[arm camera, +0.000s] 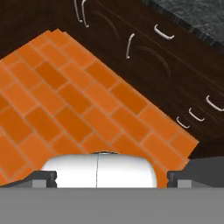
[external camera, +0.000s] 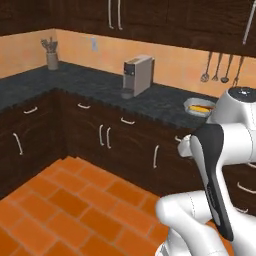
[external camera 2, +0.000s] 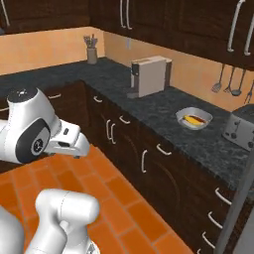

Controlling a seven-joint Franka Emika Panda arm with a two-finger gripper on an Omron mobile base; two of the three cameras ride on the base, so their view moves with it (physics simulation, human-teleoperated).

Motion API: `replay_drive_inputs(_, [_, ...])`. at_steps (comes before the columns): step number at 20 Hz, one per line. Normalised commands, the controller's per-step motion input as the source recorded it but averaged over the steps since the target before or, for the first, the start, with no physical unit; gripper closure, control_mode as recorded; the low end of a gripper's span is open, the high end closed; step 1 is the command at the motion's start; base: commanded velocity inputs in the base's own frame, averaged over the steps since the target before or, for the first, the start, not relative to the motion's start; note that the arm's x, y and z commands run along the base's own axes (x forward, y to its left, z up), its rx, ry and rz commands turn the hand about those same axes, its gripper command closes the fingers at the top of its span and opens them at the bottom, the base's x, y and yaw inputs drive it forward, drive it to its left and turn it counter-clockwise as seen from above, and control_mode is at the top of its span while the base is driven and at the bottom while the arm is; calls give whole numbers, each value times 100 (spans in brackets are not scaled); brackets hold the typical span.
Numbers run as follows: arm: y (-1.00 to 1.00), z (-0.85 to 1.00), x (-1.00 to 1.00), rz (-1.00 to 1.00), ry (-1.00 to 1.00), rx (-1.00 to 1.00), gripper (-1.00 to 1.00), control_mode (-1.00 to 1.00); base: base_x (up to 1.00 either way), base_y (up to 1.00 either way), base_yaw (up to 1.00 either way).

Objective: Take the meat container that has the shrimp and place it on the second highest rack of the freezer. Then take the vegetable container that has the carrot and corn and place it on the highest rack of the freezer.

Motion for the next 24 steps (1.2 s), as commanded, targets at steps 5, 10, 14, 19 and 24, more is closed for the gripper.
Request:
replay_drive_inputs(5, [0, 0, 0, 0, 0, 0, -100, 100, 62, 33, -68])
replay_drive_inputs(10, [0, 0, 0, 0, 0, 0, -100, 100, 69, 39, -66])
replay_drive_inputs(14, [0, 0, 0, 0, 0, 0, -100, 100, 81, 23, -60])
replay_drive_inputs(19, [0, 0, 0, 0, 0, 0, -100, 100, 79, 51, -53])
replay_drive_inputs(24, [0, 0, 0, 0, 0, 0, -100, 100, 64, 51, -32])
